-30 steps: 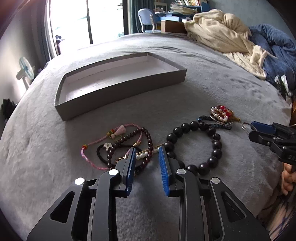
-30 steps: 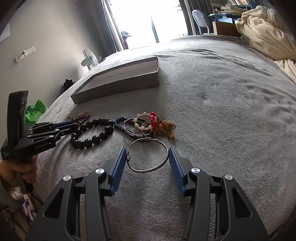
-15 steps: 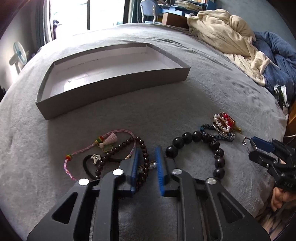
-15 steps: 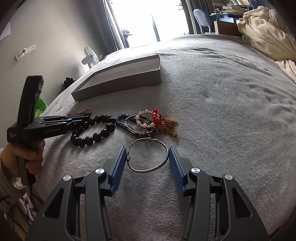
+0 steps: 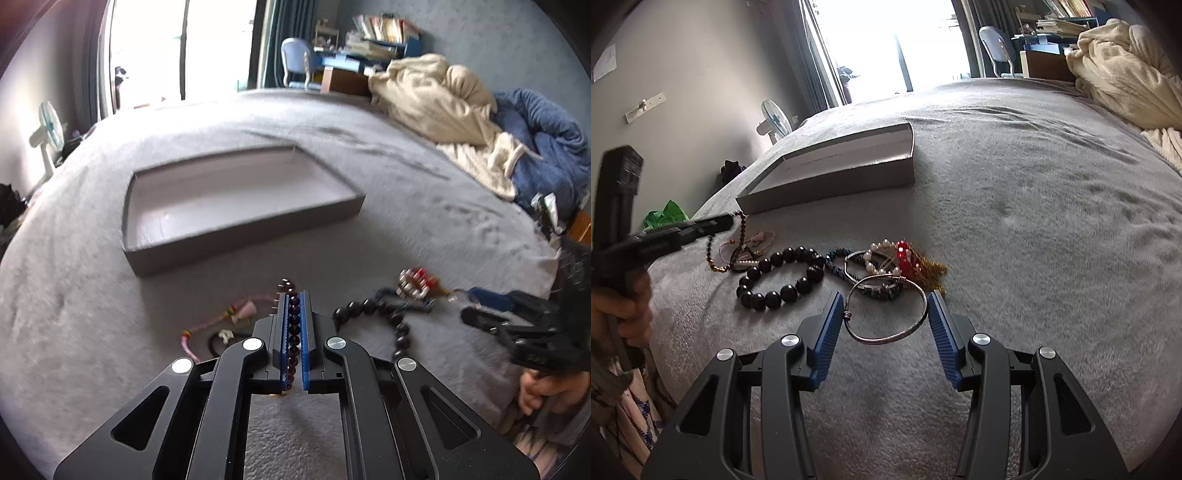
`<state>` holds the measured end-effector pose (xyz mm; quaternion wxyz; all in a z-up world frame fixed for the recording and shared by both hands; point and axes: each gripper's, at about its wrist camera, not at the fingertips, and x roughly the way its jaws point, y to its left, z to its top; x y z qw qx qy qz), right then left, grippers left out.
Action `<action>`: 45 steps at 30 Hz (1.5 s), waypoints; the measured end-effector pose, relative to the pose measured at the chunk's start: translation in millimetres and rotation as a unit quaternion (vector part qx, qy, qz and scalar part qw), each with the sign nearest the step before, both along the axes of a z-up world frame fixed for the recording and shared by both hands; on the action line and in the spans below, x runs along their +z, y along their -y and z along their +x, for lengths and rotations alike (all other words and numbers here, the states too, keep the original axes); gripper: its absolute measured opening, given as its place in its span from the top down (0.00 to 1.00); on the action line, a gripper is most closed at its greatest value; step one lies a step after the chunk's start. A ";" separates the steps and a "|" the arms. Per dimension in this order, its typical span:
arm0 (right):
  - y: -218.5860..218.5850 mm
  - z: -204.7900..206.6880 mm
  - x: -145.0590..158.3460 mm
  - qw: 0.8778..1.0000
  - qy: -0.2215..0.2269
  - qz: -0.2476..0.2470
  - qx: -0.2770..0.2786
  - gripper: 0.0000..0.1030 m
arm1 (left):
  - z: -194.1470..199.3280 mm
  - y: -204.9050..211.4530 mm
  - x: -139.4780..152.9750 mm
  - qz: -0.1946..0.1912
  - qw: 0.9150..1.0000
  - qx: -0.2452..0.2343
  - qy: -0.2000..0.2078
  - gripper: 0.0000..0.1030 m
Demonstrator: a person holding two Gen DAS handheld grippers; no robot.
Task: Organize jewelry
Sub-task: 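Carry bead bracelet and silver bangle over the white tray with both tools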
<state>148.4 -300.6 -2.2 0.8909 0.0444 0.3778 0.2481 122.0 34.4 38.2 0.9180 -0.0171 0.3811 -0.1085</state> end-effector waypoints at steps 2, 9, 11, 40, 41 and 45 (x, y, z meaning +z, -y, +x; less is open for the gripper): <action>-1.3 3.0 3.5 1.000 0.004 -0.001 0.002 0.54 | -2.4 -2.9 10.3 -0.008 1.000 0.000 0.008 0.94; -6.2 18.5 17.6 1.000 0.020 -0.002 0.006 0.54 | -3.4 -10.0 42.6 -0.014 0.999 0.002 0.041 0.94; -8.5 22.7 21.4 1.000 0.024 -0.002 0.008 0.54 | -0.8 -12.0 47.4 -0.010 0.999 0.006 0.046 0.94; -113.9 199.1 45.3 0.996 0.022 -0.042 0.070 0.54 | 129.8 -73.5 43.8 -0.005 0.997 0.066 0.044 0.94; -118.6 204.4 42.8 0.996 0.019 -0.045 0.073 0.54 | 132.4 -75.1 42.3 -0.005 0.997 0.067 0.044 0.94; -133.8 217.7 33.1 0.996 0.009 -0.051 0.079 0.54 | 149.9 -83.9 32.7 -0.014 0.997 0.072 0.035 0.94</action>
